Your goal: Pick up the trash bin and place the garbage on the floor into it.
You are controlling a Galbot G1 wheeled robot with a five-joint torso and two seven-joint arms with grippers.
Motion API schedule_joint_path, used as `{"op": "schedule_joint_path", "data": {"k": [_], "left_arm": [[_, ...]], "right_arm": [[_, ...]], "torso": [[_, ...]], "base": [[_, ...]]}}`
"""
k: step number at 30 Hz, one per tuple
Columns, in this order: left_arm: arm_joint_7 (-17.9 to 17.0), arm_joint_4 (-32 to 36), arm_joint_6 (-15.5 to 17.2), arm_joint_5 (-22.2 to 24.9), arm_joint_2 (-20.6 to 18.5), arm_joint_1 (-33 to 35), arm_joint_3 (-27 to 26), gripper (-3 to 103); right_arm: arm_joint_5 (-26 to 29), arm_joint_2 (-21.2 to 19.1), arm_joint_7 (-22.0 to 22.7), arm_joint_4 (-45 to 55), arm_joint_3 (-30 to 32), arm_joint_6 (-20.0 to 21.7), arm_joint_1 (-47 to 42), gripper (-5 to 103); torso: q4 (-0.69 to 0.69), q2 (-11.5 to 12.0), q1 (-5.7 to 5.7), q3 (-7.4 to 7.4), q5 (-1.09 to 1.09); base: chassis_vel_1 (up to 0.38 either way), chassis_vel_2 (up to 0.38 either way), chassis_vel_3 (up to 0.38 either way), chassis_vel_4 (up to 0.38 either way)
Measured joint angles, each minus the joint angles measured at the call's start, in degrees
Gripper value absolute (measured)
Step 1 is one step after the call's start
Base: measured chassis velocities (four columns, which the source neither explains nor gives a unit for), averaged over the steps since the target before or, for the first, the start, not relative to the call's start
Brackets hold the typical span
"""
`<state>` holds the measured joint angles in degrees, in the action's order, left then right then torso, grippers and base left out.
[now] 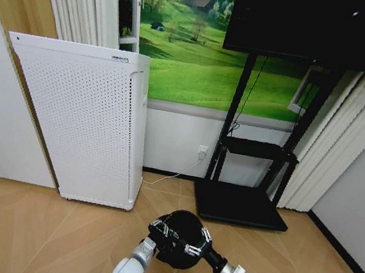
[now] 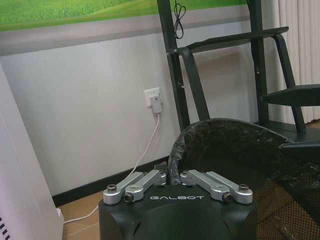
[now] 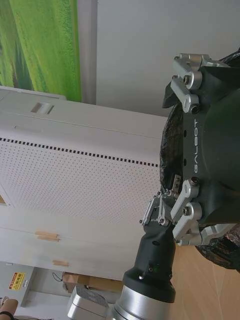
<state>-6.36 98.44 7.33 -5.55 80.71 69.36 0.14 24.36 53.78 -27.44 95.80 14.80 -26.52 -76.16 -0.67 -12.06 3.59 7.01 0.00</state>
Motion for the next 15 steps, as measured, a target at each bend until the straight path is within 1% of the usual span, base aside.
{"op": "schedule_joint_path", "data": {"k": [4, 8, 12, 13, 15], "left_arm": [[0.01, 0.0, 0.0, 0.0, 0.0, -0.02, 0.01, 7], [0.01, 0.66, -0.05, 0.07, -0.44, 0.39, -0.44, 7], [0.36, 3.8, -0.23, 0.51, -2.38, 2.52, -2.59, 7], [0.36, 3.8, -0.23, 0.51, -2.38, 2.52, -2.59, 7], [0.42, 5.7, -0.38, 1.22, -4.26, 4.03, -4.99, 7]], "right_arm": [[0.01, -0.03, 0.0, 0.04, 0.35, 0.0, -0.12, 100], [0.83, -0.09, 0.19, 0.54, 2.38, 0.26, -1.09, 100], [2.51, 0.82, 0.69, 0.46, 7.9, 0.7, -3.08, 100], [2.51, 0.82, 0.69, 0.46, 7.9, 0.7, -3.08, 100], [3.0, 1.4, 1.61, 0.34, 11.96, 1.73, -3.8, 100]], "torso": [[0.0, 0.0, 0.0, 0.0, 0.0], [0.0, 0.0, 0.0, 0.0, 0.0], [0.0, 0.0, 0.0, 0.0, -0.01], [0.0, 0.0, 0.0, 0.0, -0.01], [0.0, 0.0, 0.0, 0.0, 0.0]], "base": [[0.0, 0.0, 0.0, 0.0], [0.0, 0.0, 0.0, 0.0], [0.0, 0.0, 0.0, 0.0], [0.0, 0.0, 0.0, 0.0], [0.0, 0.0, 0.0, 0.0]]}}
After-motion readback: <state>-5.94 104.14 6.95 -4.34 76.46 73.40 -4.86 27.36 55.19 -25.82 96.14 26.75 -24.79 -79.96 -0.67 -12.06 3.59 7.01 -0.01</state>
